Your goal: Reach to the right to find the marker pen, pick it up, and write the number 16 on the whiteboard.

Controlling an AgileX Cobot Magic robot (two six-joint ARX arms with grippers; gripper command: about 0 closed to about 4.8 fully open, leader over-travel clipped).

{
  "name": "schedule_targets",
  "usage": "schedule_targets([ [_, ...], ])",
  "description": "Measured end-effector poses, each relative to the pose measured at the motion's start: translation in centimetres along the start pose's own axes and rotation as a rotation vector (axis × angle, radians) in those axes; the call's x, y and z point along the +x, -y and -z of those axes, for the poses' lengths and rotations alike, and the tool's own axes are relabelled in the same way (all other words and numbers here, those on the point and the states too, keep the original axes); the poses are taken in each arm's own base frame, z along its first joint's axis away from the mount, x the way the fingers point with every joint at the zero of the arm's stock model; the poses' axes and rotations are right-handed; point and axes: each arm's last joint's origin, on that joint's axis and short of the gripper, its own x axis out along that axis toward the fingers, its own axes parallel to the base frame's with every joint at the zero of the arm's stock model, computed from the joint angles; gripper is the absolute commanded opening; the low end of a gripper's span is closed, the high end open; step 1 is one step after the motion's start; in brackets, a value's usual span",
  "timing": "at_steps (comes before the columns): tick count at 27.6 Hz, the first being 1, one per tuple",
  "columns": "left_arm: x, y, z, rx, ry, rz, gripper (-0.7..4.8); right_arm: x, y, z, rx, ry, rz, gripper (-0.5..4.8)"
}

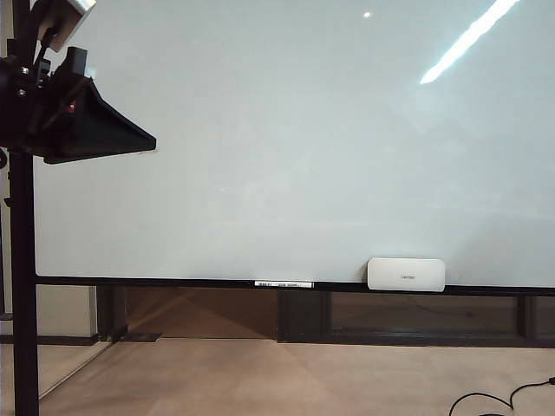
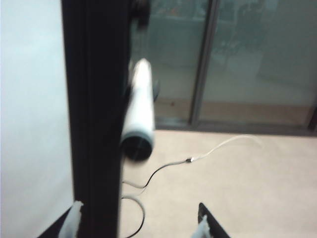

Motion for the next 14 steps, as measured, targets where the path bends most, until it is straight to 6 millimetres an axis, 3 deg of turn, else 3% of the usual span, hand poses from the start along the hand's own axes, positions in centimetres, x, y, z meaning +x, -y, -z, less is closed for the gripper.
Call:
schedule_targets([
  [5, 0.0, 0.0, 0.0, 0.0, 0.0, -0.003, -0.06, 0.4, 0.7, -1.9, -0.027, 0.041, 0.022, 2.96],
  [14, 0.0, 0.0, 0.0, 0.0, 0.0, -0.003, -0.06, 1.5, -0.6, -1.7, -0.019, 0.038, 0.002, 2.91],
])
